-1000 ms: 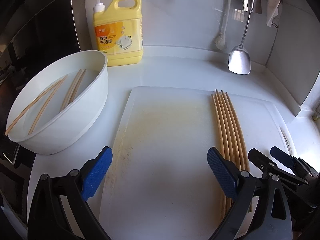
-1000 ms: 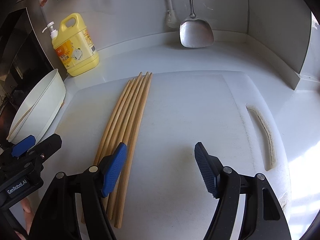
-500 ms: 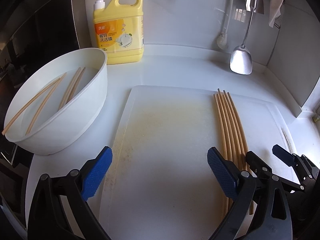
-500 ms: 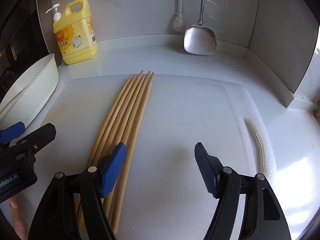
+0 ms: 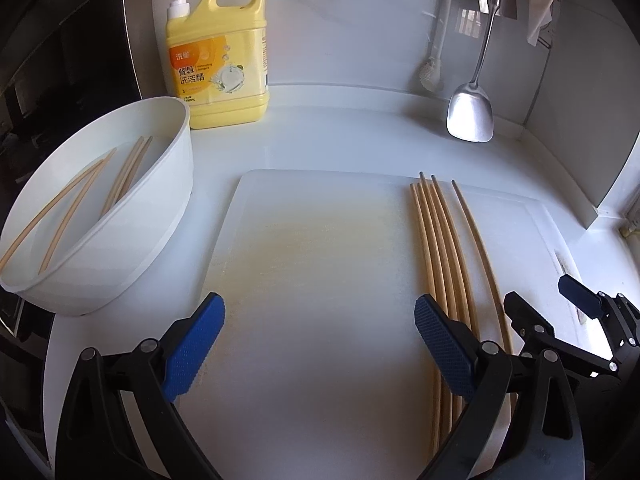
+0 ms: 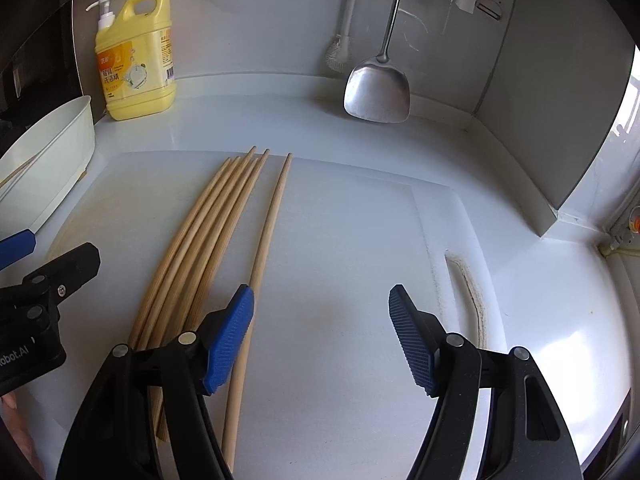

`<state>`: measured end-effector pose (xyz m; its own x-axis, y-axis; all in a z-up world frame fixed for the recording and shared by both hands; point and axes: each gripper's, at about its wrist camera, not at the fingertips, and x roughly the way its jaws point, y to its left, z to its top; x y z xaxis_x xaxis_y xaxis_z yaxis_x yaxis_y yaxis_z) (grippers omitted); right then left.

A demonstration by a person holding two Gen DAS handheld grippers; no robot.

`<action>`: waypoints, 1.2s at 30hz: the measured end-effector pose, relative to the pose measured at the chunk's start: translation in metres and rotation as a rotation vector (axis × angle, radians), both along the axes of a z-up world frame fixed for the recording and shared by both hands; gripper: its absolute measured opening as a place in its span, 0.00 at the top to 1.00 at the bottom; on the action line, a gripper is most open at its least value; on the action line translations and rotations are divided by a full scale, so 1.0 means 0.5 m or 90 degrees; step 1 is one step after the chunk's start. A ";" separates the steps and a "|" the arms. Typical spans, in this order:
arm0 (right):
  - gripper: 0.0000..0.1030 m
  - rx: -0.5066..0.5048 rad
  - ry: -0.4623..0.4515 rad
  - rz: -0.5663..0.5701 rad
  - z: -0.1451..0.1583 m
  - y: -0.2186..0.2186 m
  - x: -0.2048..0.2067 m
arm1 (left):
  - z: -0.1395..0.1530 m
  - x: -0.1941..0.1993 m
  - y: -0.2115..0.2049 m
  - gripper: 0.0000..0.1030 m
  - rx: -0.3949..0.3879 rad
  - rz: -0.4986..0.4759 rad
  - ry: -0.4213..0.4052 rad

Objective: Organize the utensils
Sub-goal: 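Push the left gripper into the bundle while the right gripper separates a chopstick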

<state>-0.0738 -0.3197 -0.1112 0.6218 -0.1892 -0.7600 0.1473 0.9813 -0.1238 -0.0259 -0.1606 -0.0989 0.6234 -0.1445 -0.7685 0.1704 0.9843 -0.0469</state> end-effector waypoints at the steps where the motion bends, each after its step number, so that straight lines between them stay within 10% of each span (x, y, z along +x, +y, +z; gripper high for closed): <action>1: 0.35 0.008 -0.006 0.005 0.004 0.000 -0.002 | -0.002 0.001 -0.002 0.09 0.000 -0.002 0.001; 36: 0.35 0.068 -0.006 -0.019 -0.019 -0.049 -0.003 | -0.055 0.026 -0.067 0.05 0.037 -0.039 0.040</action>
